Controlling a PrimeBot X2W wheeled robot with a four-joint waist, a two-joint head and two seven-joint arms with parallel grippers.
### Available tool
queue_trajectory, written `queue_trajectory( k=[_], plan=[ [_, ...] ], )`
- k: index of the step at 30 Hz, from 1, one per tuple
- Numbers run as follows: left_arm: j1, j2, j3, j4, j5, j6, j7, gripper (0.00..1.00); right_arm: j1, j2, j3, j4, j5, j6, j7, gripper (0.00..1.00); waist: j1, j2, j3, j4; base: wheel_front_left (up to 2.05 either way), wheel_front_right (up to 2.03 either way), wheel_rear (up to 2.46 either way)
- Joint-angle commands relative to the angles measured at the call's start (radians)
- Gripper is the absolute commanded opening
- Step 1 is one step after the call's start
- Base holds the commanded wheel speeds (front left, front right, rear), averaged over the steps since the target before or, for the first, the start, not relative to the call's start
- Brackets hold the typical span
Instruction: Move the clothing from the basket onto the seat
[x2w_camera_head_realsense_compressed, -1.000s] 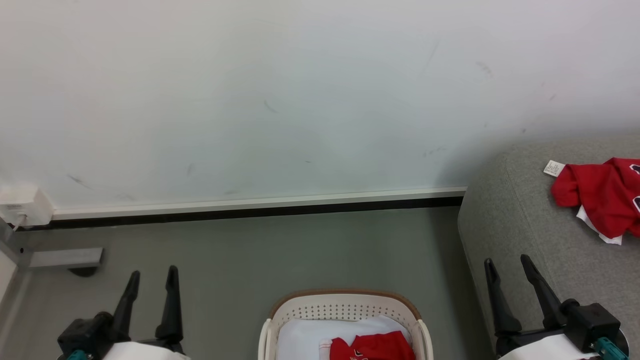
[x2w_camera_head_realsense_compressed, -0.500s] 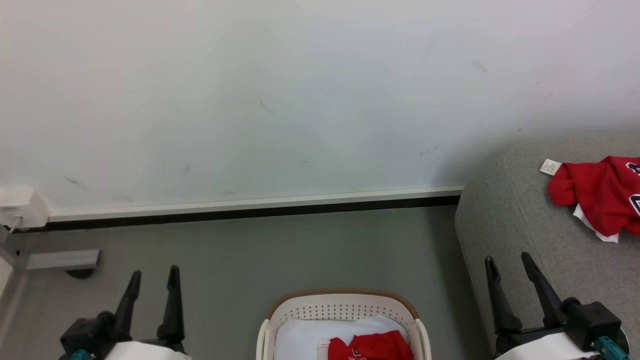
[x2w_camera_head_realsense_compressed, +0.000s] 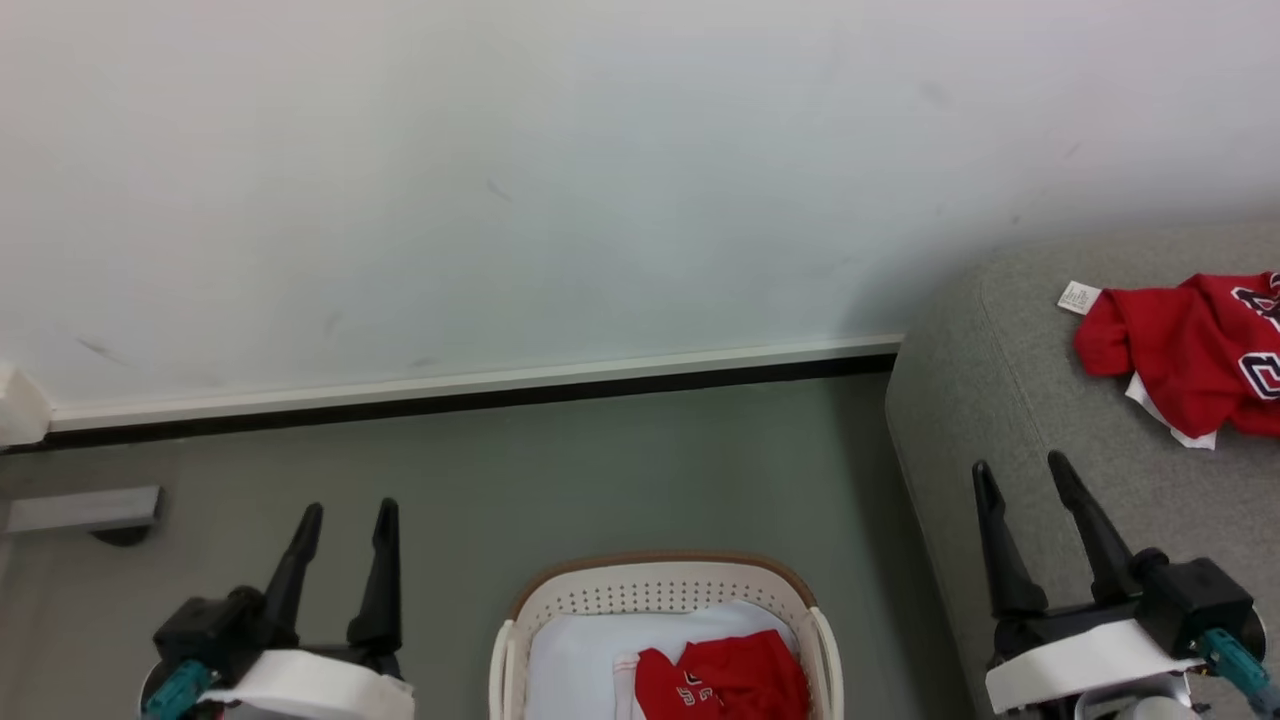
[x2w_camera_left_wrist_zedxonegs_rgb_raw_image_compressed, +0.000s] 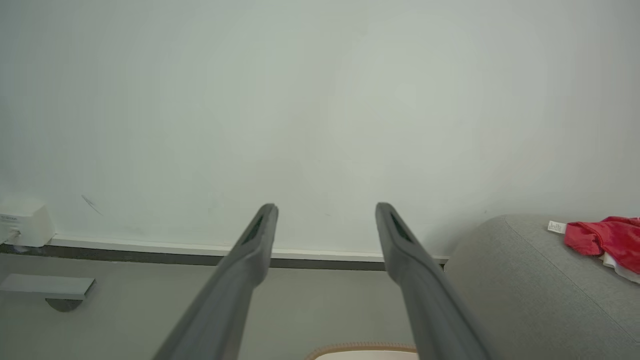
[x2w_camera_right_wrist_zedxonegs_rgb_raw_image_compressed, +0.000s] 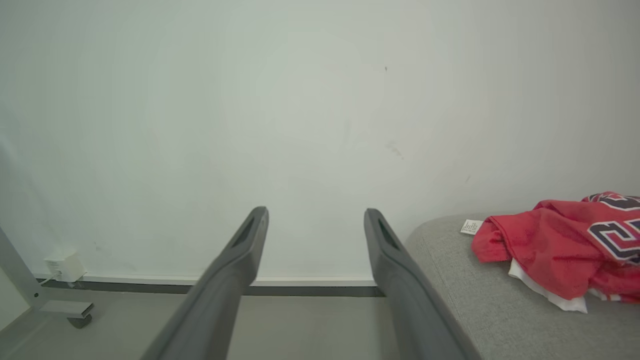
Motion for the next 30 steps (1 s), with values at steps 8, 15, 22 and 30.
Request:
queue_trajectory(
  k=[8, 15, 22, 30],
  plan=[
    [-0.122, 0.090, -0.175, 0.054, -0.063, 0.002, 0.000, 1.00, -0.087, -0.004, -0.051, -0.060, -0.044, -0.002, -0.001, 1.00, 0.0000, -0.0001, 0.162, -0.076, 0.00, 0.00, 0.00],
    [-0.250, 0.176, -0.349, 0.114, -0.135, 0.002, 0.049, 1.00, -0.128, 0.014, -0.110, -0.137, -0.075, -0.002, -0.001, 1.00, 0.0000, -0.0001, 0.305, -0.140, 0.00, 0.00, 0.00],
    [-0.346, 0.242, -0.500, 0.146, -0.177, 0.002, 0.114, 1.00, -0.165, 0.020, -0.130, -0.176, -0.077, -0.002, -0.001, 1.00, 0.0000, -0.0001, 0.415, -0.197, 0.00, 0.00, 0.00],
    [-0.459, 0.306, -0.662, 0.202, -0.217, 0.002, 0.191, 1.00, -0.225, 0.022, -0.135, -0.248, 0.011, -0.002, -0.001, 1.00, 0.0000, -0.0001, 0.558, -0.273, 0.00, 0.00, 0.00]
  ],
)
